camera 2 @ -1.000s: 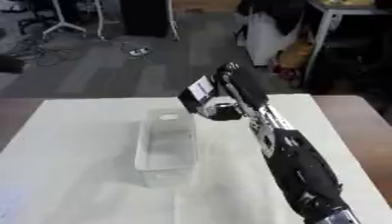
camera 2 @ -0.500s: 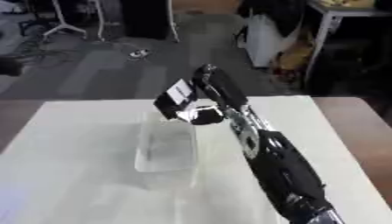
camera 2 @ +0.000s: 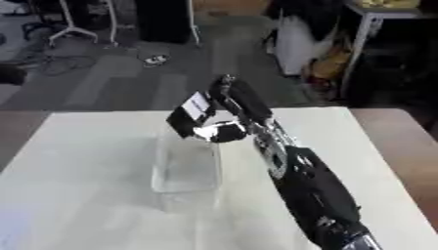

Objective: Pick up objects on the table and place them in the box.

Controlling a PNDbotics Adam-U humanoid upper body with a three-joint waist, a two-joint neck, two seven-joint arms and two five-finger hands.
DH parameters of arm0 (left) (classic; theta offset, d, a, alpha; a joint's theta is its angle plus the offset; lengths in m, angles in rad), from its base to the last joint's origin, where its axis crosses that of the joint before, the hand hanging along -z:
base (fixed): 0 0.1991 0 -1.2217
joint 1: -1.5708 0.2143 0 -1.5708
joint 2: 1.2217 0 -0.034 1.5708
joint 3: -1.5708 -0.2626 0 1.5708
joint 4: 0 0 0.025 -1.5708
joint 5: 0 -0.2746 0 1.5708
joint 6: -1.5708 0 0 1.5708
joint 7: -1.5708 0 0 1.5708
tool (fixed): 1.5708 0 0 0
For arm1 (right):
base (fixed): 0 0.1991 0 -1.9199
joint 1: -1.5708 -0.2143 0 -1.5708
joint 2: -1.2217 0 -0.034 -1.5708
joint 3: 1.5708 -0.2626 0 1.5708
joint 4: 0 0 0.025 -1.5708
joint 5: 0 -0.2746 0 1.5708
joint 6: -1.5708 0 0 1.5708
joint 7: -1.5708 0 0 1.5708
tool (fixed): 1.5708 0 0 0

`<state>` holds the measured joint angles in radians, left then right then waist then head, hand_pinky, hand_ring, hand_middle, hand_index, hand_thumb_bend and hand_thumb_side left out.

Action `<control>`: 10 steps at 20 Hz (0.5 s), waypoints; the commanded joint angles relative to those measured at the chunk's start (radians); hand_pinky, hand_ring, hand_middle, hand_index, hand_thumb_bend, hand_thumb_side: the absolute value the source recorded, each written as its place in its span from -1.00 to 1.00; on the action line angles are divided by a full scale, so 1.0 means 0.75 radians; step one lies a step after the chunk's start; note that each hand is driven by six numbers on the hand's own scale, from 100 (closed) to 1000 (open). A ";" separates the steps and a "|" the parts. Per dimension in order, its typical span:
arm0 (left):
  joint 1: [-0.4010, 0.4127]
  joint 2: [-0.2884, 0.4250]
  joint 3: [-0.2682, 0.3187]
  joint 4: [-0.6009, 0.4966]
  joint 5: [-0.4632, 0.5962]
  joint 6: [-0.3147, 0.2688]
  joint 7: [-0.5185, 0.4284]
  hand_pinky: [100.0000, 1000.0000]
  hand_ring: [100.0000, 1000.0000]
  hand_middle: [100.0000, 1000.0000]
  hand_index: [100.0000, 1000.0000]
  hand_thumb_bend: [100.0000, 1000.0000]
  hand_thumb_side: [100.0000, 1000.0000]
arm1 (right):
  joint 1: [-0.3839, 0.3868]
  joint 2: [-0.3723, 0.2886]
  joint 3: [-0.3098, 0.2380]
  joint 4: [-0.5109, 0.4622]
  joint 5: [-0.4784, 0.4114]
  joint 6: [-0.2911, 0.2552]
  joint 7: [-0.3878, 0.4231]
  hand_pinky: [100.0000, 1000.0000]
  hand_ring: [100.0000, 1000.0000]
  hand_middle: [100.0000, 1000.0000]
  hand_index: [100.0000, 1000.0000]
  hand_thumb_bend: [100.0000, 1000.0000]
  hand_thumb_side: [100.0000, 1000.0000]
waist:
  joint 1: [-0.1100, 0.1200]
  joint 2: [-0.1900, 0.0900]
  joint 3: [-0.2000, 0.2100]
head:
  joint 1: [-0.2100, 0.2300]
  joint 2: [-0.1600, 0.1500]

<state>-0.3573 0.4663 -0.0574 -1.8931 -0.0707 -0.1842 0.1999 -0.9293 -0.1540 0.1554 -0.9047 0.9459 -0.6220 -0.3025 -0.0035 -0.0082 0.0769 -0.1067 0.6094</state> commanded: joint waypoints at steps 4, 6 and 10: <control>-0.024 0.025 0.007 -0.021 0.005 -0.002 -0.002 0.14 0.20 0.58 0.75 -0.87 1.00 | -0.037 -0.031 0.019 -0.003 0.060 0.016 0.003 -0.07 0.01 0.26 0.53 0.58 1.00 | 0.001 -0.012 0.001 | -0.016 -0.009; -0.024 0.024 0.007 -0.021 0.005 -0.002 -0.002 0.14 0.20 0.58 0.75 -0.87 1.00 | -0.036 -0.028 0.016 -0.003 0.097 0.037 0.032 0.08 0.12 0.41 0.58 0.57 1.00 | 0.001 -0.011 0.002 | -0.015 -0.009; -0.024 0.024 0.007 -0.020 0.005 -0.002 -0.002 0.14 0.20 0.58 0.75 -0.87 1.00 | -0.030 -0.018 -0.005 -0.008 0.174 0.067 0.046 0.04 0.12 0.40 0.57 0.59 1.00 | 0.001 -0.011 0.001 | -0.013 -0.007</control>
<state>-0.3573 0.4663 -0.0574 -1.8932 -0.0707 -0.1843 0.1999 -0.9304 -0.1559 0.1614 -0.8949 1.0598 -0.5801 -0.2701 -0.0049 -0.0081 0.0769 -0.1067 0.6094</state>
